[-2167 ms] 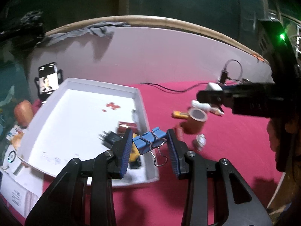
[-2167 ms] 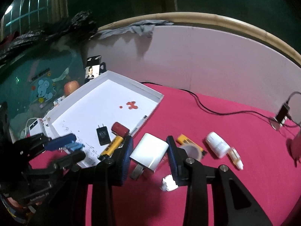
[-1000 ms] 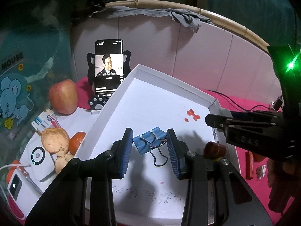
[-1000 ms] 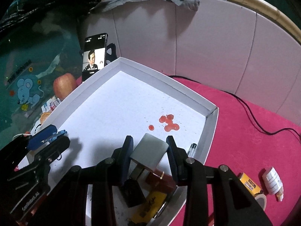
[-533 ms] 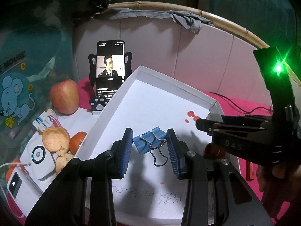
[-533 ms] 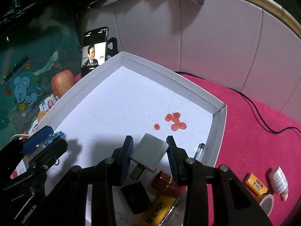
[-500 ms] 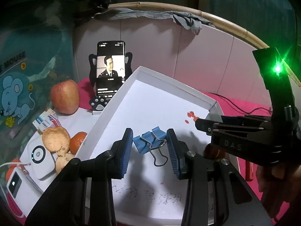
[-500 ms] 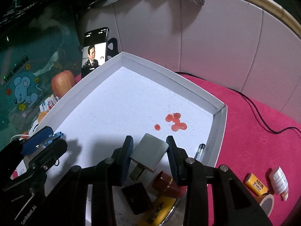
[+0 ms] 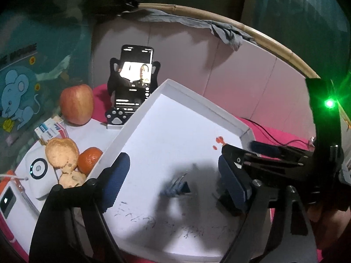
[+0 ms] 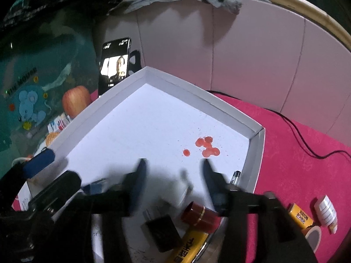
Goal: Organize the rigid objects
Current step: 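Lower the clip and charger into the white tray and open both tools, then grasp the cartoon sticker badge with the left tool while the right tool grasps the dropper bottle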
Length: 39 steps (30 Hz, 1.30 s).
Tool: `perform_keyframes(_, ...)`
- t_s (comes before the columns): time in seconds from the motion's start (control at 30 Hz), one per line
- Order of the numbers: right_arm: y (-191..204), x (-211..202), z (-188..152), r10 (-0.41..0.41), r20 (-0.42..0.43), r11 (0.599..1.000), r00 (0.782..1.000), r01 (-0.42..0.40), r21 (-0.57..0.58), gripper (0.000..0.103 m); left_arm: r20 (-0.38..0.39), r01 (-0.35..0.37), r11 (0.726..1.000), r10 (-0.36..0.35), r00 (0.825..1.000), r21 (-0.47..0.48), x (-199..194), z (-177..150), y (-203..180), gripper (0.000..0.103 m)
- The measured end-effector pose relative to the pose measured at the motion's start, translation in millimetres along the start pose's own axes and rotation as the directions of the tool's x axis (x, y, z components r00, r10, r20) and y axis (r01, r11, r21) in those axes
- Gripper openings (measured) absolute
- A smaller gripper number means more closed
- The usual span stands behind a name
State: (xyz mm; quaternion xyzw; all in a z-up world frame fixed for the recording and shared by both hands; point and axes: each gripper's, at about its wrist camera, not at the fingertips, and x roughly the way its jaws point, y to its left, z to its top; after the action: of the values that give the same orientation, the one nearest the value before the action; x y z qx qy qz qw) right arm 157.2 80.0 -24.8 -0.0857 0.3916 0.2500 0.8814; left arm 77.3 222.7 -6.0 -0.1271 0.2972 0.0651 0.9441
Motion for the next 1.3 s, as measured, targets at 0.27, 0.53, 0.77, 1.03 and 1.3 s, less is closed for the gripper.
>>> perform_keyframes(0.27,-29,-22,-5,0.022,0.055,0.992,0.998,-0.028,0.124,0.085,-0.040,0.017,1.000,-0.017,0.999,0.010,-1,-19,-7,0.103)
perform_keyframes(0.53,-95,-80,-39,0.130,0.162,0.943,0.978,-0.173,0.283,0.084,-0.055,0.175,0.984,-0.174,0.983,0.021,-15,-42,-41,0.103)
perform_keyframes(0.77,-162,-165,-67,-0.019,0.340,0.941,0.940,-0.099,0.325,0.084,-0.044,0.258,0.958,-0.254,0.966,0.124,-27,-46,-94,0.103)
perform_keyframes(1.03,-213,-193,-95,-0.123,0.349,0.926,0.929,-0.019,0.378,0.084,-0.114,0.312,0.912,-0.292,0.950,0.266,-27,-67,-154,0.103)
perform_keyframes(1.3,-256,-152,-136,-0.244,0.163,0.907,0.956,0.165,0.388,0.084,-0.289,0.369,0.856,-0.274,0.917,0.361,-3,-111,-207,0.103)
